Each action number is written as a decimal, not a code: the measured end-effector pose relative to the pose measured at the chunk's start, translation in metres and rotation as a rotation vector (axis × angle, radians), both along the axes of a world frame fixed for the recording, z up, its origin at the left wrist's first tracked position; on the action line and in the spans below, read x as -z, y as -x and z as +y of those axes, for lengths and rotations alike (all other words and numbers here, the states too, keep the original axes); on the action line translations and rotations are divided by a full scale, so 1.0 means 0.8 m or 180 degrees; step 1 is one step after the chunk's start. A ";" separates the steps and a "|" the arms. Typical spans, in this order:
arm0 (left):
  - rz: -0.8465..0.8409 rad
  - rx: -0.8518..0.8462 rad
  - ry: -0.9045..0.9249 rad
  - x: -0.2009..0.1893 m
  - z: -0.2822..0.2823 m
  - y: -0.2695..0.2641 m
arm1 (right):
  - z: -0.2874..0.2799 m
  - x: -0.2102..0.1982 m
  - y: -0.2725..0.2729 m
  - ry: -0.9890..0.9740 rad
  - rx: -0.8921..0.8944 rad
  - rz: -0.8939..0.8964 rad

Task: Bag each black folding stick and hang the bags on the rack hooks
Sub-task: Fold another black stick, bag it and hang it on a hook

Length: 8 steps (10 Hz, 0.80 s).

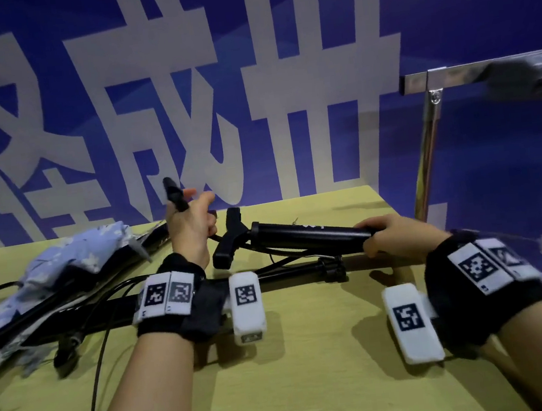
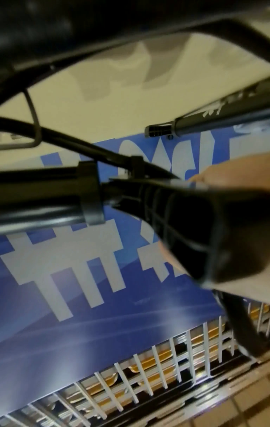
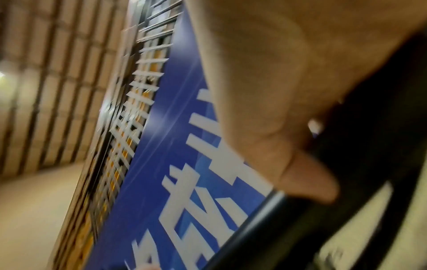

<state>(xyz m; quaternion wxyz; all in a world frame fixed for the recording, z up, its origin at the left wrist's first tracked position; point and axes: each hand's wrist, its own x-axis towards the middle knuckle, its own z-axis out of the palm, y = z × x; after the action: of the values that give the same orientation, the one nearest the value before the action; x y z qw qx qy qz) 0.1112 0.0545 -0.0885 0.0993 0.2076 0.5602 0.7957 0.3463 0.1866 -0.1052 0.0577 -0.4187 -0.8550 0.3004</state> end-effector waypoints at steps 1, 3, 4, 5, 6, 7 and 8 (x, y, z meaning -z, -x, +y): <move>0.0109 0.0164 0.0463 0.013 0.005 0.008 | 0.008 -0.037 0.013 -0.0066 -0.0147 -0.0522; 0.0423 0.0013 0.1534 0.041 0.007 0.028 | 0.052 -0.089 0.084 0.0270 -0.0259 -0.1228; 0.0920 0.0360 0.1656 0.048 0.006 0.029 | 0.056 -0.104 0.123 0.0082 -0.0312 -0.1479; 0.1494 0.0586 0.1976 0.046 0.007 0.027 | 0.052 -0.103 0.167 -0.0353 -0.0616 -0.1835; 0.1454 0.0772 0.2067 0.049 0.009 0.031 | 0.053 -0.098 0.210 -0.0523 -0.0856 -0.2070; 0.1375 0.0850 0.2060 0.053 0.012 0.033 | 0.062 -0.101 0.243 -0.0981 -0.0943 -0.2229; 0.1254 0.0796 0.2107 0.059 0.016 0.039 | 0.080 -0.095 0.275 -0.1396 -0.0985 -0.2735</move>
<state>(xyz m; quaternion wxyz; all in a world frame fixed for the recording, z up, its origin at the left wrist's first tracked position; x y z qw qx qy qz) 0.0800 0.0676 -0.1357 0.1477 0.3795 0.7649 0.4992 0.1262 0.2508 -0.0295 -0.2580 -0.3509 -0.8966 -0.0806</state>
